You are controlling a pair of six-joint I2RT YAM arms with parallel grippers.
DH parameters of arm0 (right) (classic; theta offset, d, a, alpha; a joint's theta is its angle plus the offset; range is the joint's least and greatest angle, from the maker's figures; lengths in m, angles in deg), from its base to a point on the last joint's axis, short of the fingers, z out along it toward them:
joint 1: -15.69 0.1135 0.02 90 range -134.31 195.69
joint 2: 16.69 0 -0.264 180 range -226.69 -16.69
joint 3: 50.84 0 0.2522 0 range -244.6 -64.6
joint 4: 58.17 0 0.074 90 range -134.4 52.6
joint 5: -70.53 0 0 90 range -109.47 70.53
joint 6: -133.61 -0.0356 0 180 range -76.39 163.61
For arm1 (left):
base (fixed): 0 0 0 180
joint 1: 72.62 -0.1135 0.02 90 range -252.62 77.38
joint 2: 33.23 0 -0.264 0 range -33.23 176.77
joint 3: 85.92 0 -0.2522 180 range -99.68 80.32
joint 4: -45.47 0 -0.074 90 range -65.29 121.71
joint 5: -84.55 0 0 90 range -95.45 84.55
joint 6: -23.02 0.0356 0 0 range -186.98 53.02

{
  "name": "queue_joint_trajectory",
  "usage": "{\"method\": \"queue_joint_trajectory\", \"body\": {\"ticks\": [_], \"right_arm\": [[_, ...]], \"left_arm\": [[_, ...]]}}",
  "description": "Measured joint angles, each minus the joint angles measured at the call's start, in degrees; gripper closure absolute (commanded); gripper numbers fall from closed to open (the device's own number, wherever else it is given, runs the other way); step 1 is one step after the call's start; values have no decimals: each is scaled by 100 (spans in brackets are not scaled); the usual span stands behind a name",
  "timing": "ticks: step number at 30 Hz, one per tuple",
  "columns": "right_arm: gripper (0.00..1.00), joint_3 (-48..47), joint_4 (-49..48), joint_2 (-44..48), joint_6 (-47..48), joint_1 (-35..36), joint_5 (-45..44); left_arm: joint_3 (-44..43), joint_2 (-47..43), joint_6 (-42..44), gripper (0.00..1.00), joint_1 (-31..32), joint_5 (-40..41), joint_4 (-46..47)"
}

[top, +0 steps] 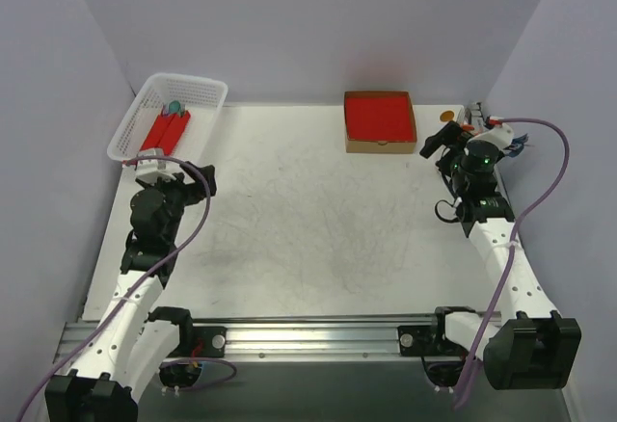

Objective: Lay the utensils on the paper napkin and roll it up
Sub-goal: Pick up the napkin from the container.

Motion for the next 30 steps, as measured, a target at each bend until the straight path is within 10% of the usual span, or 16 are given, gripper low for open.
{"method": "queue_joint_trajectory", "body": {"ticks": [5, 16, 30], "right_arm": [[0, -315, 31, -299, 0, 9, 188], [10, -1991, 160, -2634, 61, 485, 361], [20, -4216, 323, -5626, 264, 761, 295]], "left_arm": [[87, 0, -710, 6, -450, -205, -1036], [1552, -179, -1980, 6, -1047, -1178, -210], [1143, -50, -1486, 6, -599, -1851, -129]]}}
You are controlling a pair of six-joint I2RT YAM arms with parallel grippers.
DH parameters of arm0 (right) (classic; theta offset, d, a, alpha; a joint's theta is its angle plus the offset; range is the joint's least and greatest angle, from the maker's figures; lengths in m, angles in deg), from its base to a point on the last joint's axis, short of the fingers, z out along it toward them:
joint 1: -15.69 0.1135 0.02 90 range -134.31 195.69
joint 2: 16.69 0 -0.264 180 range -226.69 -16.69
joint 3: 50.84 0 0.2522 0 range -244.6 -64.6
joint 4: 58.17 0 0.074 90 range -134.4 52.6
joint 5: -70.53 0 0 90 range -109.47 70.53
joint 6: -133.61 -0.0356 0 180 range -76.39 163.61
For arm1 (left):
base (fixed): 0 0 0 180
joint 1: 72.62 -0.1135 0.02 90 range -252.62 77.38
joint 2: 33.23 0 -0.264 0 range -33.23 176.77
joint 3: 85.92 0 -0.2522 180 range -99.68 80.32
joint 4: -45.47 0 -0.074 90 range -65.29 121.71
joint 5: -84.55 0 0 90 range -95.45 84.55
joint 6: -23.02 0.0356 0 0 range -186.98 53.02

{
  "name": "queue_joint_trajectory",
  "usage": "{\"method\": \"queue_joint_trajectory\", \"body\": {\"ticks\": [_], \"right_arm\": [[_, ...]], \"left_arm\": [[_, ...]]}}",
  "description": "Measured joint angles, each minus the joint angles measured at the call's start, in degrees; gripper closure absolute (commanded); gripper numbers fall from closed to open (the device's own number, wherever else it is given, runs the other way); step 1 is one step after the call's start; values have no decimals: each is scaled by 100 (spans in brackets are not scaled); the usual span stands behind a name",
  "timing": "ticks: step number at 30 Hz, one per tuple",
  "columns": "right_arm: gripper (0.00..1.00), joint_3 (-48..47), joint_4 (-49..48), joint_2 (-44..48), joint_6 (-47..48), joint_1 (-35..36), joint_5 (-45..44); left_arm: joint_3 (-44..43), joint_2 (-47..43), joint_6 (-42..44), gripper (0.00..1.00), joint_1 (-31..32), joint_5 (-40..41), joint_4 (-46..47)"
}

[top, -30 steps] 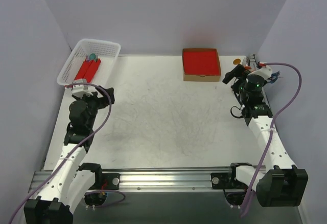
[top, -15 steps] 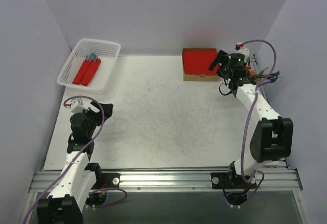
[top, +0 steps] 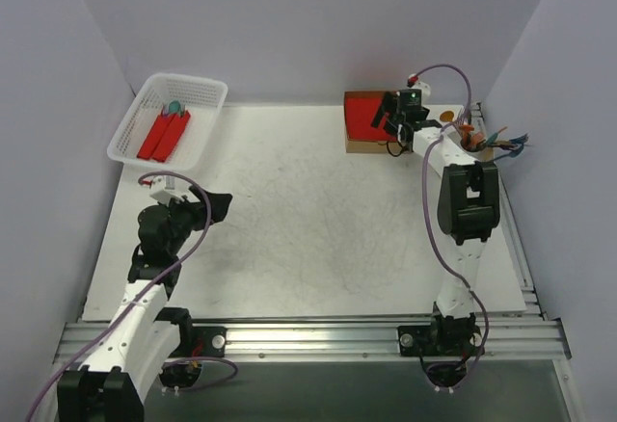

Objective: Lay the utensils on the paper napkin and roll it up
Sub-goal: Pick up the napkin from the container.

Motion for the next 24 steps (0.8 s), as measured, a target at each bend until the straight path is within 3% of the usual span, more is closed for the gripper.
{"method": "queue_joint_trajectory", "body": {"ticks": [10, 16, 20, 24], "right_arm": [[29, -1869, 612, -1515, 269, 225, -407], [34, -2658, 1137, -2135, 382, 361, -717], [43, -3029, 1392, -2393, 407, 404, -876], [44, -3193, 1591, -2490, 435, 409, -1016]], "left_arm": [[-289, 249, 546, 6, 1226, 579, -20], [-323, 391, 664, 6, 1370, 833, -17], [-330, 501, 686, 6, 1436, 896, -20], [-341, 542, 693, 6, 1486, 933, -20]]}}
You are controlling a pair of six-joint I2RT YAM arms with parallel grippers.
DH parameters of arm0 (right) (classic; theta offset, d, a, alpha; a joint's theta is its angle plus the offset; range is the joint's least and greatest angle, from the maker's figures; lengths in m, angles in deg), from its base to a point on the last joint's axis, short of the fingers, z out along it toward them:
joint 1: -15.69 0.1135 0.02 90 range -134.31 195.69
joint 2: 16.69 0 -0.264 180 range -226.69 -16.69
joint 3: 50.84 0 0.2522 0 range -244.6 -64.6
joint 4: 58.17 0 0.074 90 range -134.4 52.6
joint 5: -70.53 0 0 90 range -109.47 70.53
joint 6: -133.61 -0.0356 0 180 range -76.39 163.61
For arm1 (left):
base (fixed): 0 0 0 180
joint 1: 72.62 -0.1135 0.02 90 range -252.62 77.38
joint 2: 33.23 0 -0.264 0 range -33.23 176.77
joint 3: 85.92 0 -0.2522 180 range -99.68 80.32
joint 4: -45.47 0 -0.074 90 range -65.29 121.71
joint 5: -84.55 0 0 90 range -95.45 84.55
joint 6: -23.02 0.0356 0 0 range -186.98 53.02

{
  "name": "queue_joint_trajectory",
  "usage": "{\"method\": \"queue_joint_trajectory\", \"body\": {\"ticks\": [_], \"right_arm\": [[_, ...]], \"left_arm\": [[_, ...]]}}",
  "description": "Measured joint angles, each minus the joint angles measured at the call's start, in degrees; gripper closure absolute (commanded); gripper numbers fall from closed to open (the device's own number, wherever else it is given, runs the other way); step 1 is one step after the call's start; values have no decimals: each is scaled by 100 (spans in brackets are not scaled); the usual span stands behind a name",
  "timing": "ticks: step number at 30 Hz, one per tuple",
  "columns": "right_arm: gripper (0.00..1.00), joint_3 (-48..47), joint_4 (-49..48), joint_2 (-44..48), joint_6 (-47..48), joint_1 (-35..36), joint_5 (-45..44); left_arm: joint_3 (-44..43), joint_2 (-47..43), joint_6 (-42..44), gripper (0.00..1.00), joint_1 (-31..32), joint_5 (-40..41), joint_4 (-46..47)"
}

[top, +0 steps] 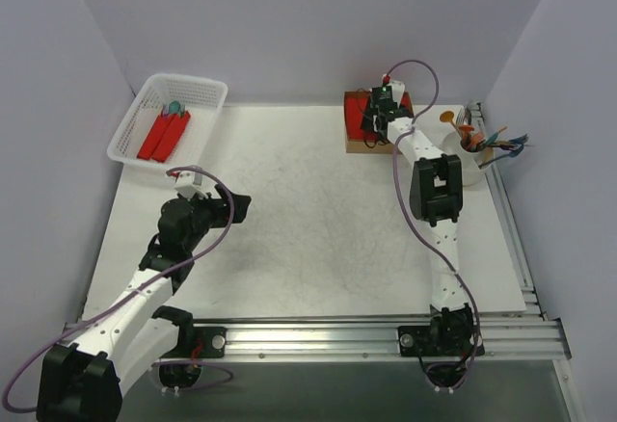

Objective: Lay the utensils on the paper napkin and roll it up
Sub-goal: Pick up the napkin from the container.

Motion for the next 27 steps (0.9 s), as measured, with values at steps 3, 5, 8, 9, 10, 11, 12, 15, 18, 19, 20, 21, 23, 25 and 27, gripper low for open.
{"method": "queue_joint_trajectory", "body": {"ticks": [3, 5, 8, 9, 10, 11, 12, 15, 18, 19, 20, 21, 23, 25, 27], "right_arm": [[51, -201, 155, -92, 39, 0, -68], [60, -278, 232, -138, 59, 0, -107], [64, -293, 308, -142, 101, 2, -138], [64, -319, 339, -144, 105, 2, -140], [65, -348, 367, -146, 109, 4, -140], [68, -378, 409, -146, 114, 4, -142], [68, -409, 446, -146, 120, 4, -144], [68, -442, 509, -146, 127, 13, -142], [65, -474, 603, -157, 136, 28, -136], [65, -533, 647, -192, 146, 31, -127], [64, -586, 662, -223, 149, 33, -118], [64, -638, 686, -258, 157, 33, -101], [64, -765, 758, -352, 175, 33, -92], [65, -922, 839, -463, 201, 33, -81], [71, -1051, 898, -522, 221, 31, -59]], "left_arm": [[-17, 22, 0, 6, 26, 7, 2], [-22, 31, 0, 6, 31, 7, 4], [-22, 31, 0, 6, 35, 7, 2], [-22, 31, 0, 6, 35, 7, 2], [-22, 31, 0, 6, 35, 7, 2], [-22, 33, 0, 6, 35, 7, 2], [-24, 33, 0, 6, 35, 7, 2], [-57, 59, 0, 6, 35, 7, 0], [-98, 105, 0, 6, 35, 4, 2], [-107, 125, 0, 6, 35, 2, 0], [-111, 142, 0, 6, 35, 2, 2], [-111, 157, 0, 6, 37, 2, 0], [-114, 188, 0, 6, 48, 2, 0], [-114, 205, 0, 6, 61, 0, 0], [-116, 214, 0, 6, 63, 0, 0]]}}
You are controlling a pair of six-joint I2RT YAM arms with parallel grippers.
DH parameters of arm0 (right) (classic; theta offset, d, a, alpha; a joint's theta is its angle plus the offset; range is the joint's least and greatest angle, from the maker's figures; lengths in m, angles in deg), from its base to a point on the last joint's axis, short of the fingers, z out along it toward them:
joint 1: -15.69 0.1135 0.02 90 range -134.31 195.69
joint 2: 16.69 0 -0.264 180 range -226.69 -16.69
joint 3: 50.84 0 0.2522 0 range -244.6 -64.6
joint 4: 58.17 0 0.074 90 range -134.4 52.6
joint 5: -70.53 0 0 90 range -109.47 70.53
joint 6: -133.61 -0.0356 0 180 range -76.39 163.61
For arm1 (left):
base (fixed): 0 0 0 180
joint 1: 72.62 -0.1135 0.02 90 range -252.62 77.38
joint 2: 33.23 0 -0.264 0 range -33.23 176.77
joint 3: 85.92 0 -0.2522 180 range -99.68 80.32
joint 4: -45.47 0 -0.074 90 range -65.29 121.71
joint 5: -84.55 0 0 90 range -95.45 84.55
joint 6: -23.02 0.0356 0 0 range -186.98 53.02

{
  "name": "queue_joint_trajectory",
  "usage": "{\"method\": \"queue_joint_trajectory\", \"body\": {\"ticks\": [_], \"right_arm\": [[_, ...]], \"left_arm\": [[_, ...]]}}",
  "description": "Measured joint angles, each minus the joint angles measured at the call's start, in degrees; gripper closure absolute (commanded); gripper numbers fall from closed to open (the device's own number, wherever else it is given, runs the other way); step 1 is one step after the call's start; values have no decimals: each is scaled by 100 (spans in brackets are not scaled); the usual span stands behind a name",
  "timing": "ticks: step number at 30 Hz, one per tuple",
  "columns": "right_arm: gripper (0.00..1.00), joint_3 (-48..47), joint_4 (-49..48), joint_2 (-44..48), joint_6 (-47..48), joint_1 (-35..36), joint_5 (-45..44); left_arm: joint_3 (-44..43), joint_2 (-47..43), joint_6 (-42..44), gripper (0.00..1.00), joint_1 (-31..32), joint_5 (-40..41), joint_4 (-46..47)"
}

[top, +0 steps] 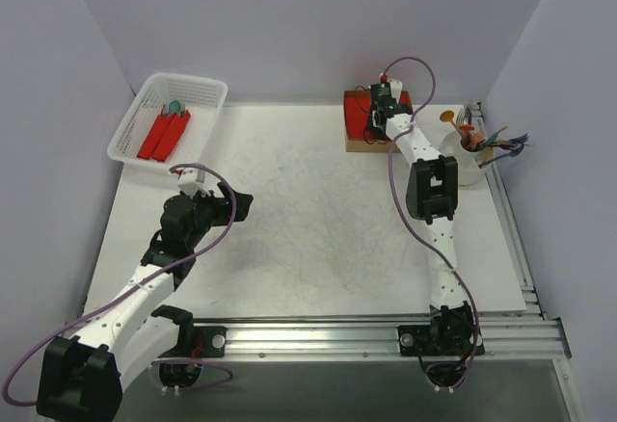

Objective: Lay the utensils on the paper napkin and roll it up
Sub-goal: Pick up the napkin from the container.

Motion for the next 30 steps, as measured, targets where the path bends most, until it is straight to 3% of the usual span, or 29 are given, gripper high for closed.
{"method": "queue_joint_trajectory", "body": {"ticks": [8, 21, 30], "right_arm": [[99, -11, 33, -4, 35, -46, 48], [100, -133, 70, 96, 57, -42, 232], [100, 74, -35, 879, 55, -33, 382]], "left_arm": [[-2, 17, 0, 6, 31, 0, 2], [-4, 79, 2, 6, 81, 0, 2], [-70, 94, 4, 6, 125, 2, 9]]}}
